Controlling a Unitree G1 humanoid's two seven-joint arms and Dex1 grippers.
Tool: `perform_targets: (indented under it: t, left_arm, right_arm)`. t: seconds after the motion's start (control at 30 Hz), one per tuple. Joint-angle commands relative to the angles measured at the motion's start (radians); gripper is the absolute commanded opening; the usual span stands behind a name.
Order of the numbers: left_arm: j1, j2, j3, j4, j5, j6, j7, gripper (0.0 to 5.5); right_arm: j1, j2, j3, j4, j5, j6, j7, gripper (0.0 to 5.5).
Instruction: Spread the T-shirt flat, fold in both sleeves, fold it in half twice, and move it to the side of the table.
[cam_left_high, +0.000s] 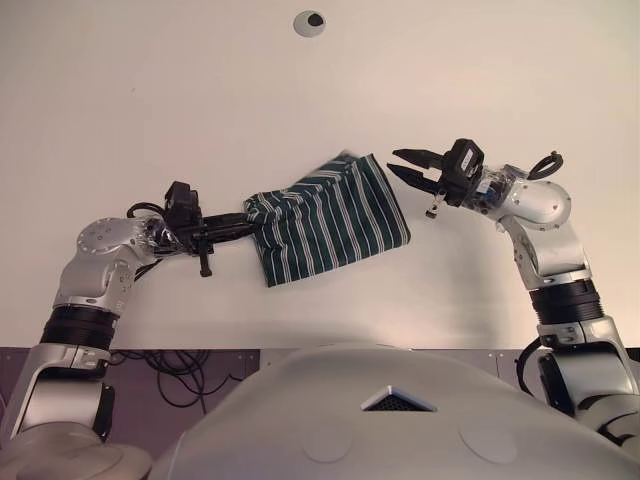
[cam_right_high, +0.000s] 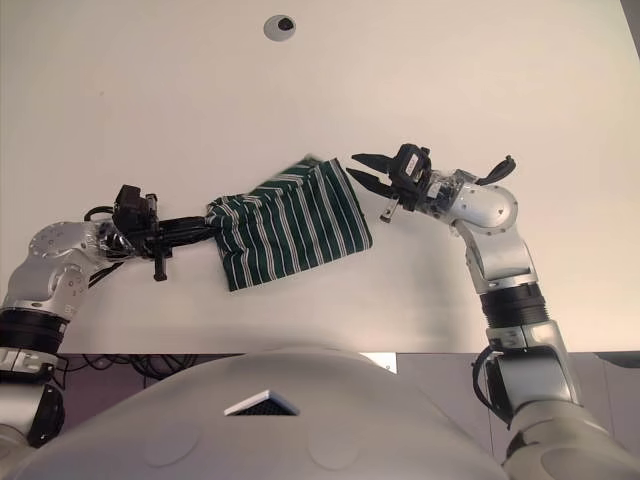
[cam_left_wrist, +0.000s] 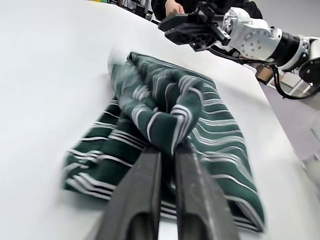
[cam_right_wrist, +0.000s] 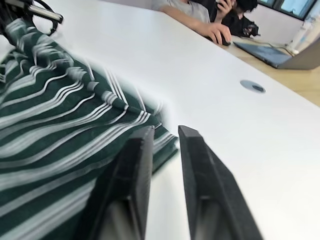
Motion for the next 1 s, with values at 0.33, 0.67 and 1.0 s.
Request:
perform_targets:
  t: [0.33, 0.67, 1.0]
  left_arm:
    - [-0.200, -0.130, 0.160, 0.405, 0.299, -0.020, 0.450, 1.55]
    - [-0.480, -0.670, 0.408, 0.412, 0.101, -0.633, 0.652, 1.55]
    - [-0.648, -0.753, 0.503, 0.853, 0.178, -0.764, 0.736, 1.55]
  right_arm:
    - [0.040, 0.186, 0.144, -0.043, -0.097, -0.214, -0.037, 2.17]
    - [-0.204, 0.098, 0.084, 0.717, -0.570, -0.081, -0.777, 2.17]
    - [-0.137, 0.046, -0.188, 0.448, -0.634, -0.611, -1.440, 2.17]
